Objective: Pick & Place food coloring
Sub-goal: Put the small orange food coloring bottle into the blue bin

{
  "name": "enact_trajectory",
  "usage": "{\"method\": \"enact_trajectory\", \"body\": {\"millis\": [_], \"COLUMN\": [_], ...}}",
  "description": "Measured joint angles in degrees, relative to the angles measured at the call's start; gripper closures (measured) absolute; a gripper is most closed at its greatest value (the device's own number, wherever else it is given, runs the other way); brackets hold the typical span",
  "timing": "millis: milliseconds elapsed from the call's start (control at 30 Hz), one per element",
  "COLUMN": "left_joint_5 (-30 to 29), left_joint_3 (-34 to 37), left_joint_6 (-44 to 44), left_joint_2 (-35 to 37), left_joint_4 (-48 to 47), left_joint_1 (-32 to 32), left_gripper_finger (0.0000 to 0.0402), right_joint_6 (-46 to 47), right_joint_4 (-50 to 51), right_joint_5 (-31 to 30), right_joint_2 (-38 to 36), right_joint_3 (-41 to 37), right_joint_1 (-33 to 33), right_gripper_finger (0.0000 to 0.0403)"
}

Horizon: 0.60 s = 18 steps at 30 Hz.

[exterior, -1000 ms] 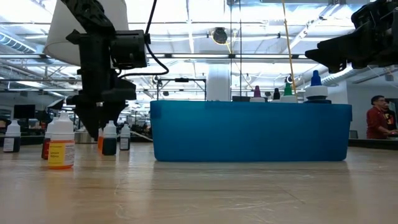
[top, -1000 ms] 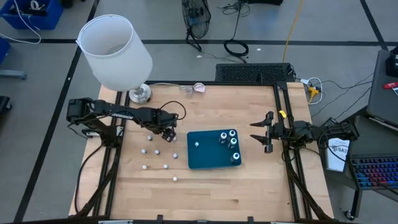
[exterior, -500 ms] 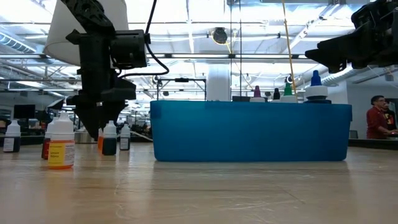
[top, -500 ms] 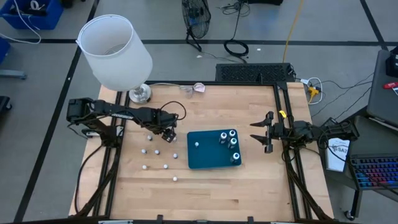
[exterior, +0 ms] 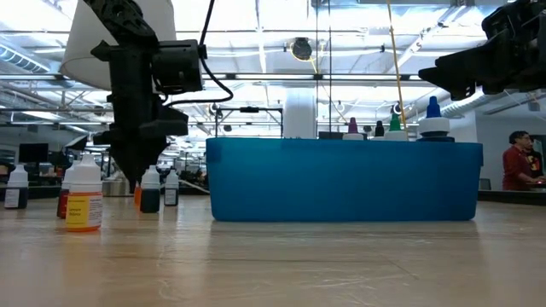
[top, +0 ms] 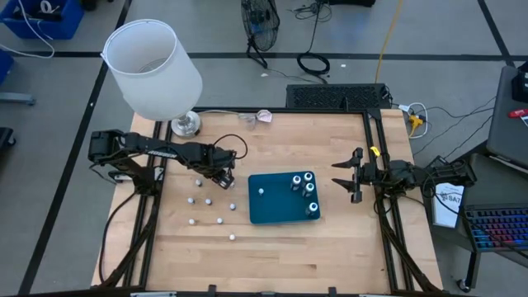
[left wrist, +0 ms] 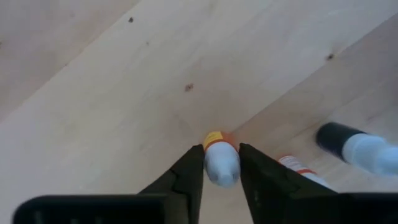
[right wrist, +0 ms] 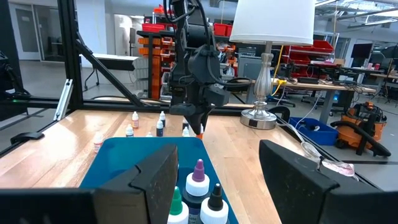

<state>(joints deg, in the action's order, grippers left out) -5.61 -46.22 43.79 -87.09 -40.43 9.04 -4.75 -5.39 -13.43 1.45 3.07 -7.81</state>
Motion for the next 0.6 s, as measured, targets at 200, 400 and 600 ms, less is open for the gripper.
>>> {"method": "enact_trajectory", "body": {"millis": [200, 400, 600], "left_joint_5": [-0.04, 0.07, -1.95], "left_joint_3": [0.0, -2.5, -11.51], "left_joint_6": [-2.71, -4.24, -4.3], "left_joint_2": [0.0, 1.5, 2.81], "left_joint_4": [1.16, -1.67, -10.15], "left_joint_1": [0.0, -0.16, -1.84], "left_gripper_finger": [0.0337, 0.0336, 0.0338], "right_joint_6": [0.0, 0.0, -0.02], "right_joint_4": [0.0, 0.0, -0.01], "right_joint_5": [0.01, 0.0, 0.0], "right_joint_2": [0.0, 0.0, 0.01], "right_joint_3": [-0.01, 0.0, -0.01], "right_joint_1": [0.01, 0.02, 0.0], "right_gripper_finger": [0.019, 0.019, 0.019]}}
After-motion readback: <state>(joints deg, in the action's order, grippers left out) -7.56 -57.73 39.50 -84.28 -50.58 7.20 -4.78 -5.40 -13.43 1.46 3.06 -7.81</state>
